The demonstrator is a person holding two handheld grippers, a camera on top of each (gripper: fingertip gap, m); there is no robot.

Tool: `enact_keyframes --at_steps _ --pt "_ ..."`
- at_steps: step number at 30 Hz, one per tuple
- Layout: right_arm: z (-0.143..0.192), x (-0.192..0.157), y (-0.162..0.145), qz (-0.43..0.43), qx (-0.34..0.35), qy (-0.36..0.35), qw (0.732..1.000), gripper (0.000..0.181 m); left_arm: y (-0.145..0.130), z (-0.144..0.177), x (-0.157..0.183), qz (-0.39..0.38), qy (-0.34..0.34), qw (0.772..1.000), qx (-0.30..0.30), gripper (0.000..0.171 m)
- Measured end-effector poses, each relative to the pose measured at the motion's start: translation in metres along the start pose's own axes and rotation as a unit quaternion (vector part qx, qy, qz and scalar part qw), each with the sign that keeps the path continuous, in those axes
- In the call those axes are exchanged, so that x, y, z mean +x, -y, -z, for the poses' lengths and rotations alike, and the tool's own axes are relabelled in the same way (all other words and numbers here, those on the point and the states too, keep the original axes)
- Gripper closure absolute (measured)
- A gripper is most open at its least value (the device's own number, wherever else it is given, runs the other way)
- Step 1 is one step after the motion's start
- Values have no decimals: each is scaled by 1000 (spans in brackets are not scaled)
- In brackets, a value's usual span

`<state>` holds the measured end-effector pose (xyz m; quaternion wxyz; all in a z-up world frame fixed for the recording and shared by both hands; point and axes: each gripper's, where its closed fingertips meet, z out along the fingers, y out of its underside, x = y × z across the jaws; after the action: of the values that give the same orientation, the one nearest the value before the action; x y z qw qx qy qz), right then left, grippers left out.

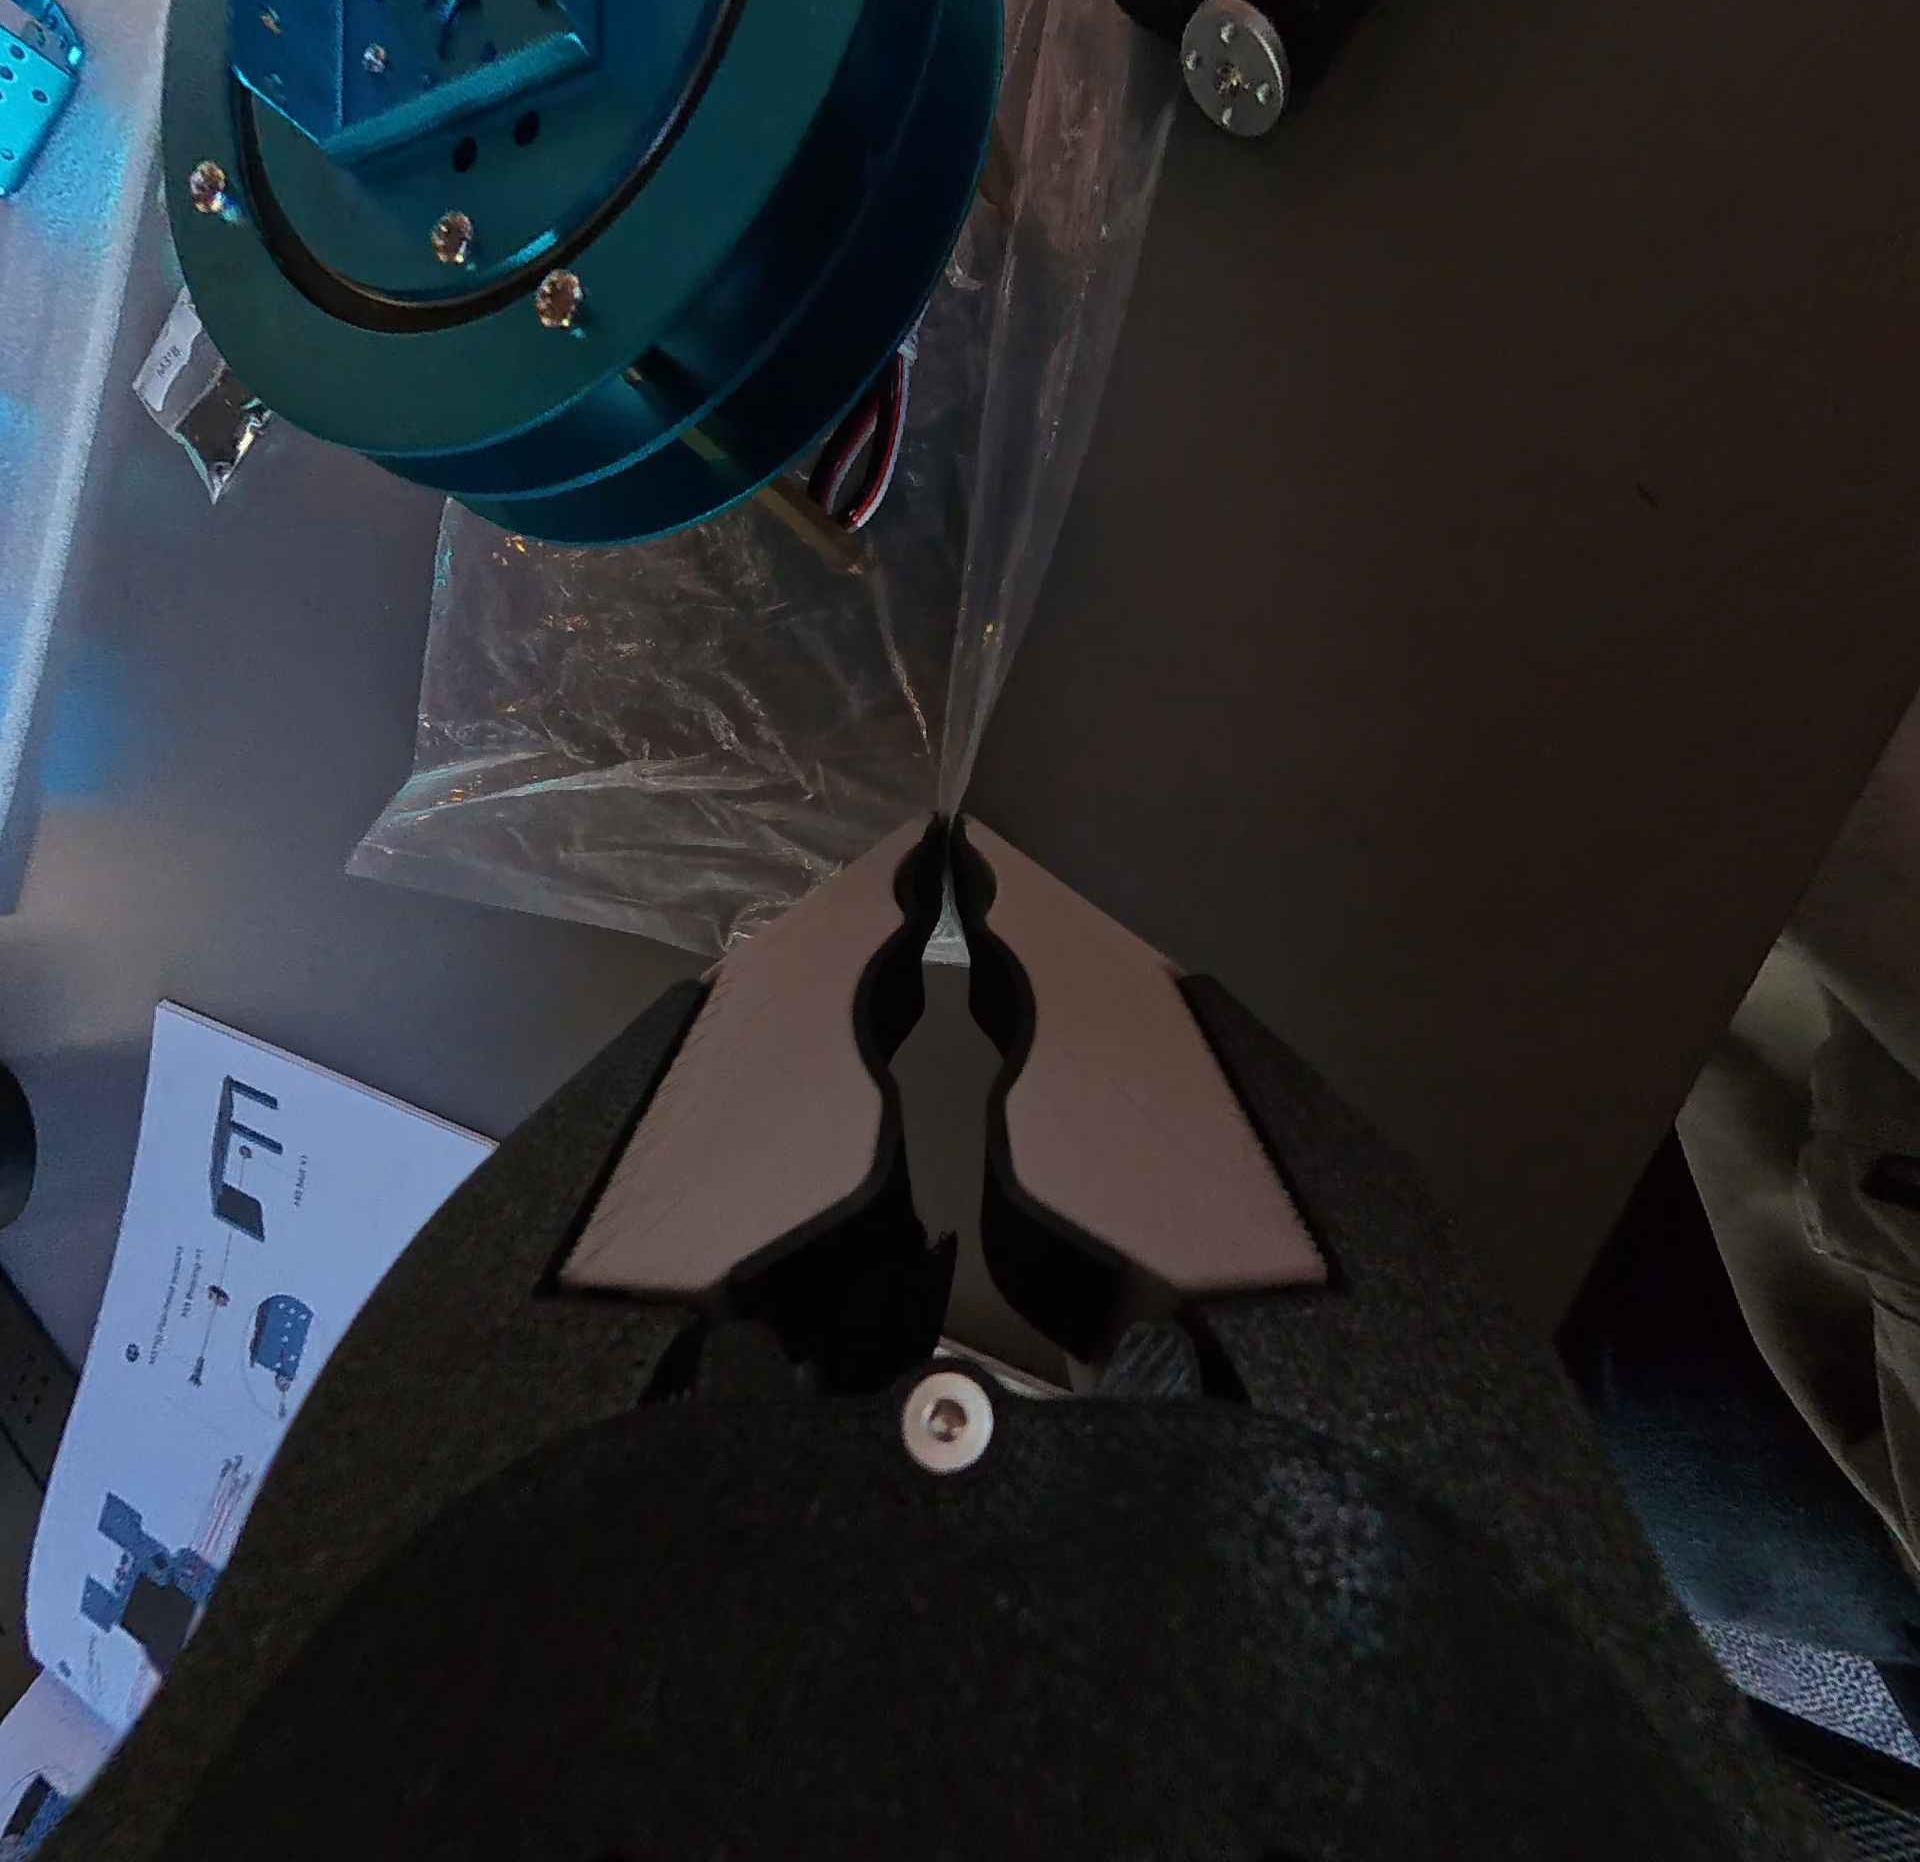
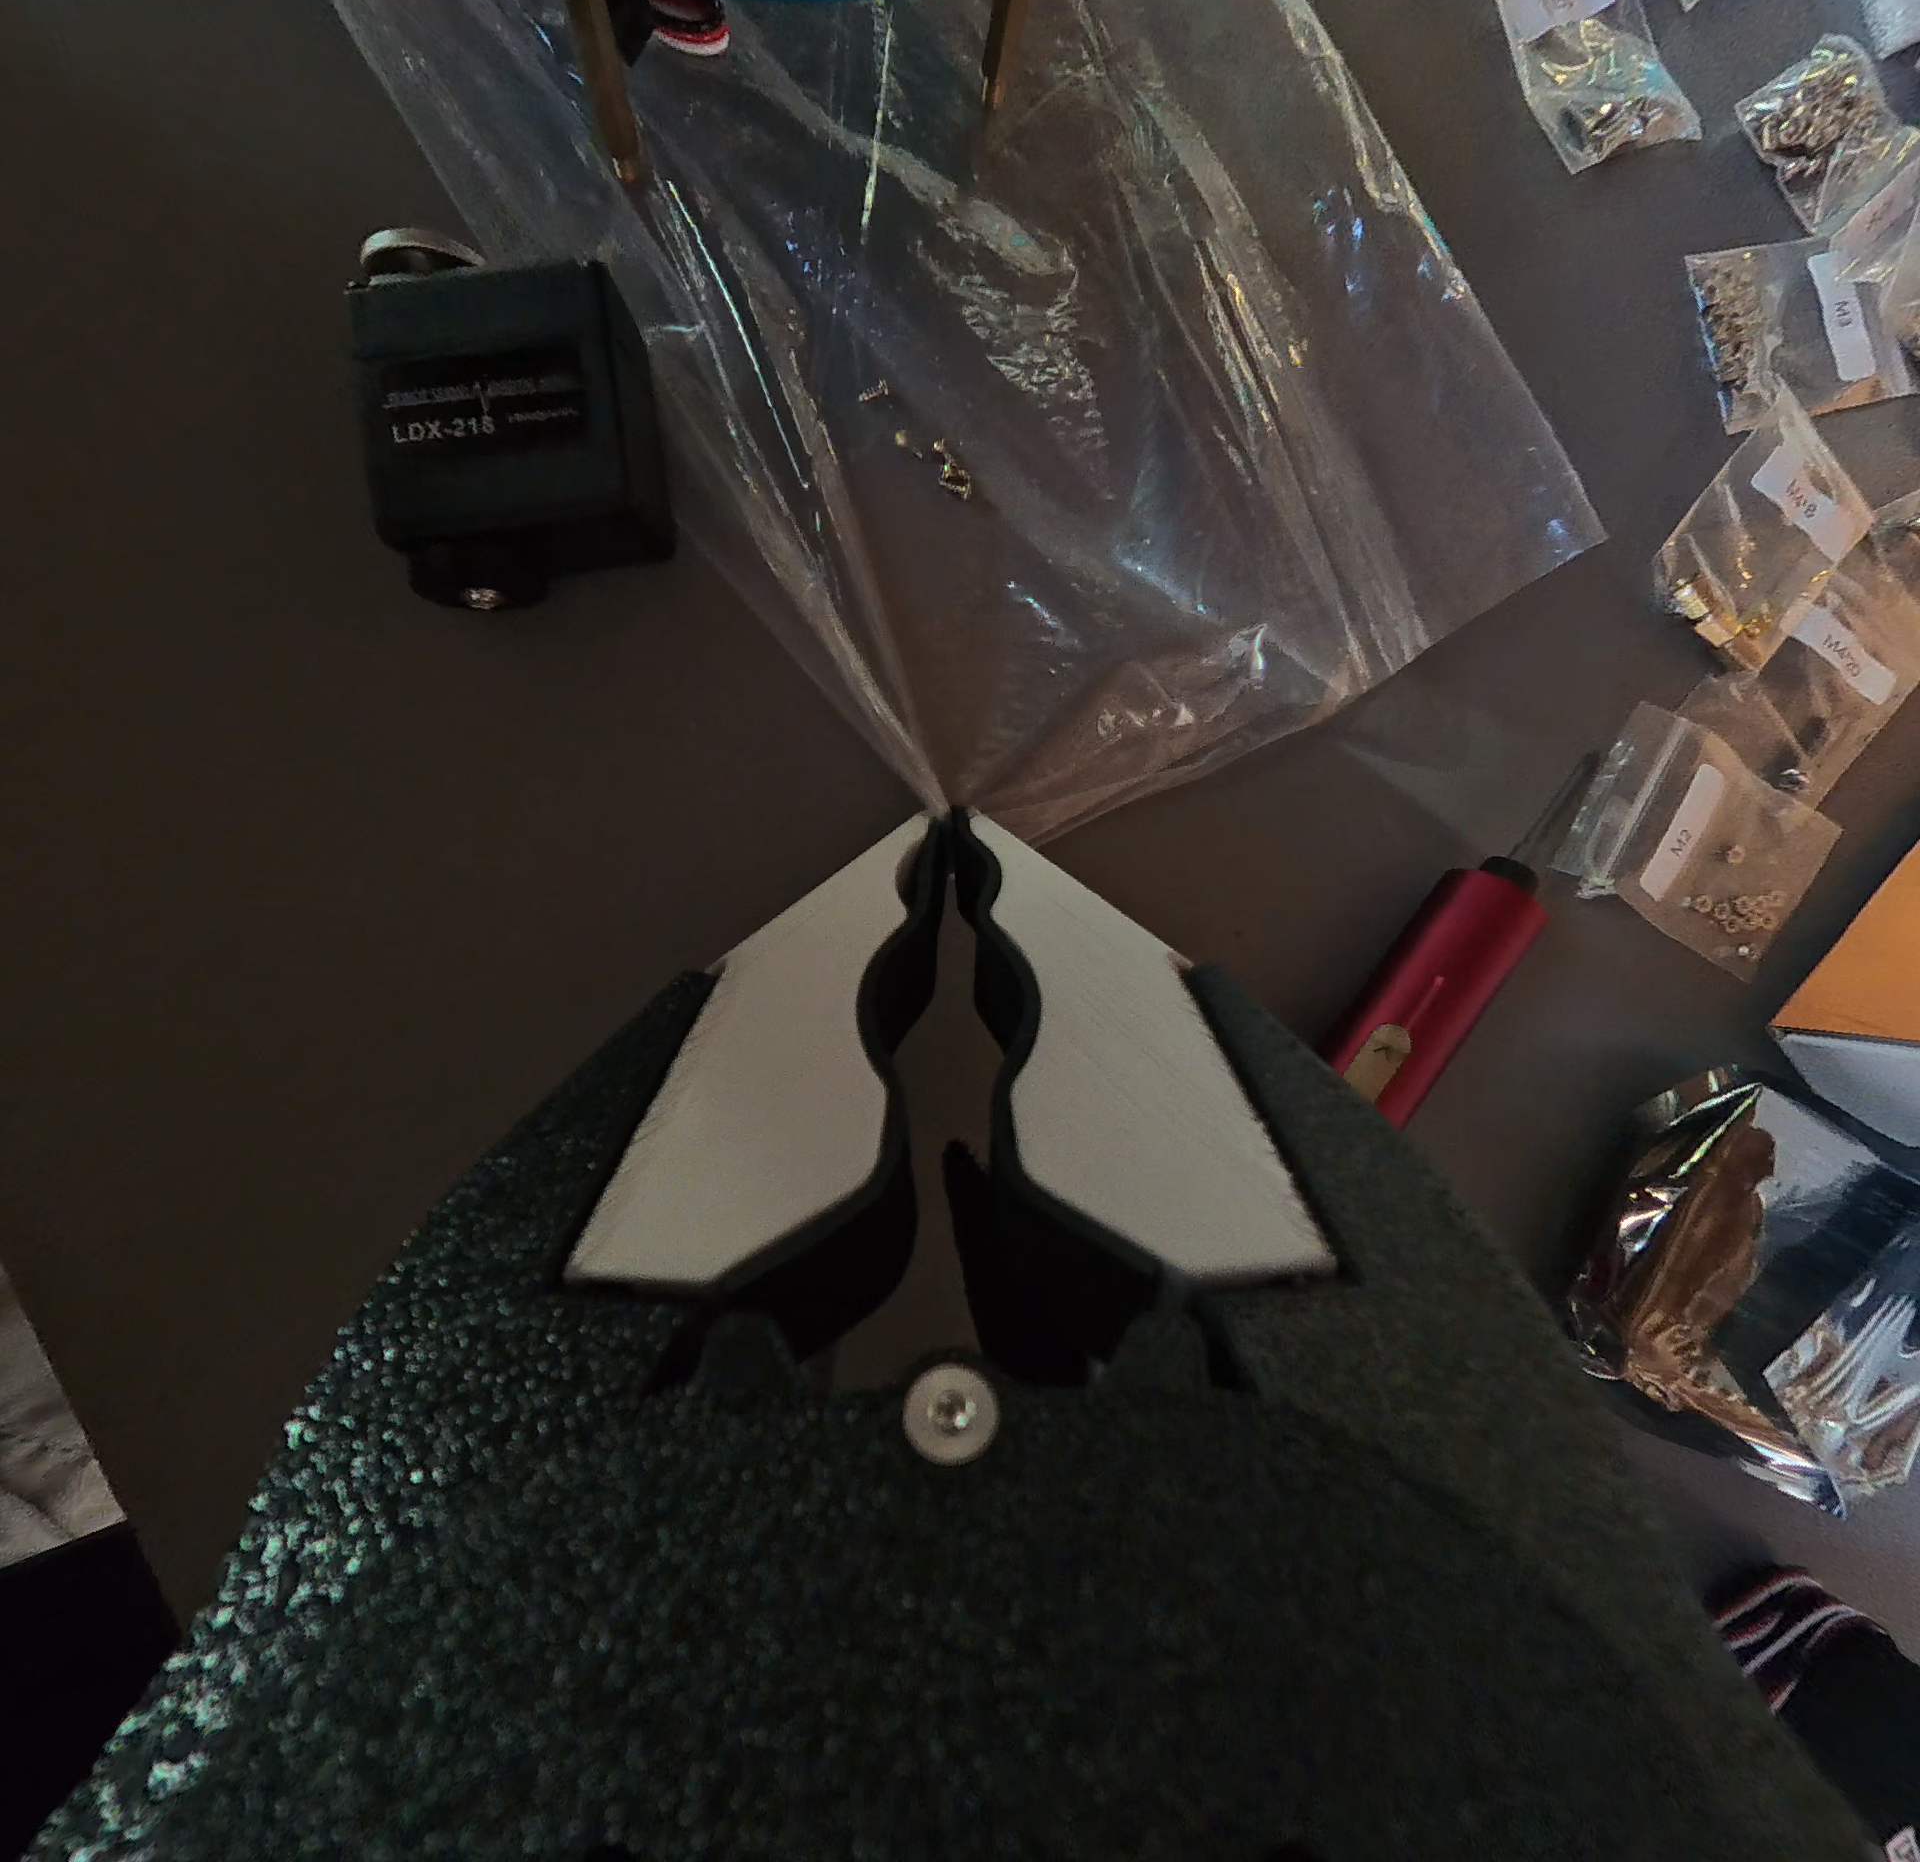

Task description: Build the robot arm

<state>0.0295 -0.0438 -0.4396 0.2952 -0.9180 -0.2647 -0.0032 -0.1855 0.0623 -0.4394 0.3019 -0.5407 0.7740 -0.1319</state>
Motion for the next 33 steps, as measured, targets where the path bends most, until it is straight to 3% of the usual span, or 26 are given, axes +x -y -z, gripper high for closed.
enact_keyframes --at_steps 1,3,5,9,12,16,21,25,33 --pt "0 0 0 -2 -1 0 1000 181 0 0 0 9 -2 1000 0 171" --pt "3 0 1 -6 -1 1 1000 167 1 2 2 37 -18 999 8 167" --pt "10 1 7 -25 17 12 999 148 5 8 4 76 -44 996 28 138" --pt "26 7 39 -61 95 35 993 140 26 22 -4 145 -76 982 98 132" --pt "10 16 47 -90 93 44 991 115 38 17 -21 177 -60 976 111 133" --pt "-20 16 36 -74 58 51 994 92 32 -5 -31 179 -54 980 74 105" --pt "-27 19 30 -66 38 73 994 88 10 -20 -31 166 -70 983 19 96" --pt "-28 22 28 -48 29 71 996 89 5 -21 -38 166 -62 984 10 80" --pt "-27 22 28 -48 39 71 996 88 1 -24 -48 164 -58 985 2 65"
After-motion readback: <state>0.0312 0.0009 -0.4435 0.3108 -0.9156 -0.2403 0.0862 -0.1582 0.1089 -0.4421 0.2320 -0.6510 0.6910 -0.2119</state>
